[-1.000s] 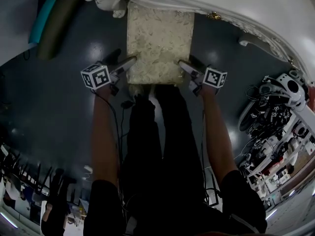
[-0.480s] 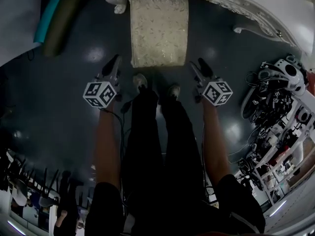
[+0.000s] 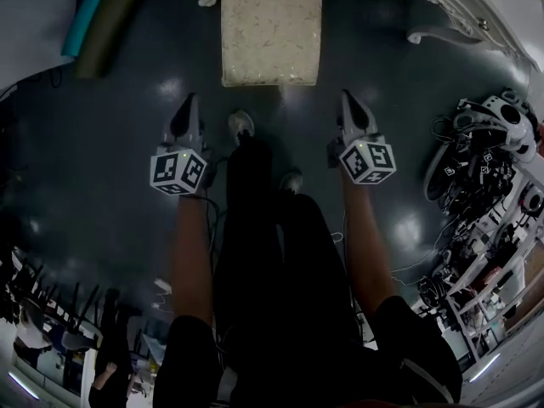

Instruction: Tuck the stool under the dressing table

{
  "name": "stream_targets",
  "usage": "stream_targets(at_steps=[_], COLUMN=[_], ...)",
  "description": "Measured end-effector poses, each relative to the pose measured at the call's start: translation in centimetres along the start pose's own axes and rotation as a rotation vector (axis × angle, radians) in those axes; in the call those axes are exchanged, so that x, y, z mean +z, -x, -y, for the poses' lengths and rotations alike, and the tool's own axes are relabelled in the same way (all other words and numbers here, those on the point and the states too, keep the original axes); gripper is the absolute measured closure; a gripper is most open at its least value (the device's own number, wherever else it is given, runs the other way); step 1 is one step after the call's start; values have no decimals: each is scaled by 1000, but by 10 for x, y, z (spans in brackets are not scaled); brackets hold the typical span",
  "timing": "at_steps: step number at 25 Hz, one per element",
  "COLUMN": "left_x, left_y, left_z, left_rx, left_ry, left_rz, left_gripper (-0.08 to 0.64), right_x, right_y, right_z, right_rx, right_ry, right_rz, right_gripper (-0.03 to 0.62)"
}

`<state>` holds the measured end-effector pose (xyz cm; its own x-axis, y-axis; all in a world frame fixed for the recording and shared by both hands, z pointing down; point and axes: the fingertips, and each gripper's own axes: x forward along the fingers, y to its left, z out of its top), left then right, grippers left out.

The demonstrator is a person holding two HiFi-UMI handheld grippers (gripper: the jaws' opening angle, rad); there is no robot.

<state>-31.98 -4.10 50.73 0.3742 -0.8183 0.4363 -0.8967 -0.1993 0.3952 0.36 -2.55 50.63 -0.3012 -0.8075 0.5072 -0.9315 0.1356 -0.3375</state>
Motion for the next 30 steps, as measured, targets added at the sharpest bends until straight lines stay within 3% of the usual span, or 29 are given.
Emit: stream_targets(at_steps=[5,11,16,20,22,23,30], left_x=[-23,-75,-109,-147,-163,-168,-196], left_y=[27,22,2,-21,-32,-37,-53], left_z=[18,8,13,1,-5,-7,-20], left_rx=[42,79,12,-20,-29,-31,6], left_ry=[-48,-133,-180,-223,-240,-248,-288], left_rz=[34,68,121,139,145,155,212], left_gripper=[552,552,552,546,459,456,399], right_x=[-9,-68,-114,-141,-151,-155,-164], right_y=[23,17,5,-19,-28,-33,-47], right_z=[-12,1,10,9,12,14,21], right_rx=[-1,-38,-41,4,2,0,42], right_ry=[64,43,31,38,77,93,181], right_rz=[29,77,126,149,170,184,269], right_gripper=[595,594,592,477,435,415,373])
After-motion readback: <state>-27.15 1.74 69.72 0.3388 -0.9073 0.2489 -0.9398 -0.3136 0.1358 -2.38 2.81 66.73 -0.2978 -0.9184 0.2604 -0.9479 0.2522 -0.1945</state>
